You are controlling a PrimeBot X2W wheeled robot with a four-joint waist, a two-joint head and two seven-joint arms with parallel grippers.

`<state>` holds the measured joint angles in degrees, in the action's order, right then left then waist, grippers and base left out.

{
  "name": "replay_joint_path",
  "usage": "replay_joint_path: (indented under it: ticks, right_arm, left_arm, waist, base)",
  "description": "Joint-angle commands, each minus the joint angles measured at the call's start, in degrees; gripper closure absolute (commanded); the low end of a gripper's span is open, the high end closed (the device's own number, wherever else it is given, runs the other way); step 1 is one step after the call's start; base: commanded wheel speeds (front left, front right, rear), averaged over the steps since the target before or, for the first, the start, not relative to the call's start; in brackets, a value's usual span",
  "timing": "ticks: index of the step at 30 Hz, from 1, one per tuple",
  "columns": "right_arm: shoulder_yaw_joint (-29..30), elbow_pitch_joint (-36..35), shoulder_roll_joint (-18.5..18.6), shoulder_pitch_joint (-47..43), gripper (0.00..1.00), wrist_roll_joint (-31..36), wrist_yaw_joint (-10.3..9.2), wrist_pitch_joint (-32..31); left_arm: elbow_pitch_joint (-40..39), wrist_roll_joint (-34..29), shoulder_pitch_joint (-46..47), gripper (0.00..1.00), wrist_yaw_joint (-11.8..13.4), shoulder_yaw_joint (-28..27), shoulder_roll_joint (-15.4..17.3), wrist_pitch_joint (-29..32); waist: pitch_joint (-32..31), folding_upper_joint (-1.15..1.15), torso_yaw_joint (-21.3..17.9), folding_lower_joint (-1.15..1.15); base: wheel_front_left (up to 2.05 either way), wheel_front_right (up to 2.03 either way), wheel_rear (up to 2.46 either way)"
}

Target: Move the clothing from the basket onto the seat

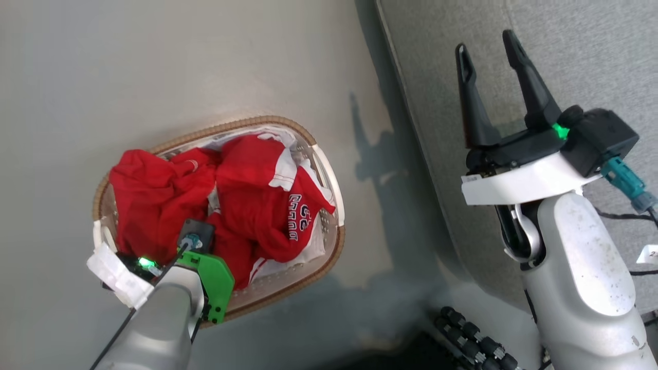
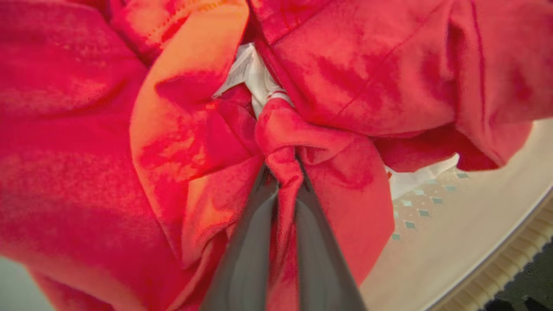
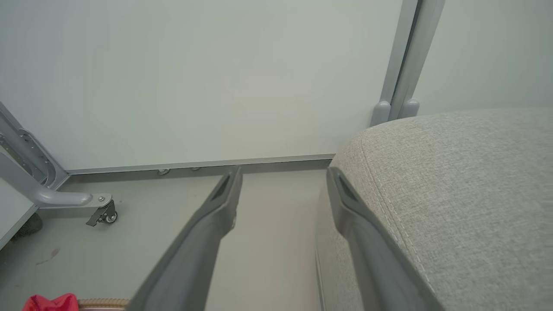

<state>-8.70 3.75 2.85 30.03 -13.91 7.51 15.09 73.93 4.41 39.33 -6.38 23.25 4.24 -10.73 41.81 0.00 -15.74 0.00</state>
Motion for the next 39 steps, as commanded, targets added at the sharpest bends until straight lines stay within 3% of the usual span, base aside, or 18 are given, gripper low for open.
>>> replay_joint_path:
  ticks: [1,11,24,39]
  right_arm:
    - [0.10,0.45,0.17,-1.20,0.00,0.58,-0.04,0.12]
    - [1.25,3.36,0.19,-6.73,0.00,2.39,-0.04,0.12]
    - [2.59,5.96,0.20,-15.74,0.00,4.47,-0.04,0.12]
    - [2.34,7.33,0.19,-21.31,0.00,4.13,-0.04,0.12]
  left_arm:
    - [-0.03,0.81,-1.24,1.00,-0.06,0.04,-0.29,-0.75]
    - [-3.78,5.18,-7.96,1.00,0.09,0.21,-1.32,-4.42]
    - [-27.27,12.17,-21.06,1.00,2.42,2.21,-1.30,-4.49]
    - [-48.36,14.32,-24.80,1.00,2.64,-1.15,-1.29,-4.45]
  waist:
    - [-3.96,0.00,1.13,0.00]
    - [-16.23,0.00,4.32,0.00]
    - [-31.23,0.00,9.92,0.00]
    - [-39.03,0.00,11.96,0.00]
  base:
    - [0.00,0.00,0.00]
    - [0.00,0.00,0.00]
    - [0.00,0.00,0.00]
    - [0.00,0.00,0.00]
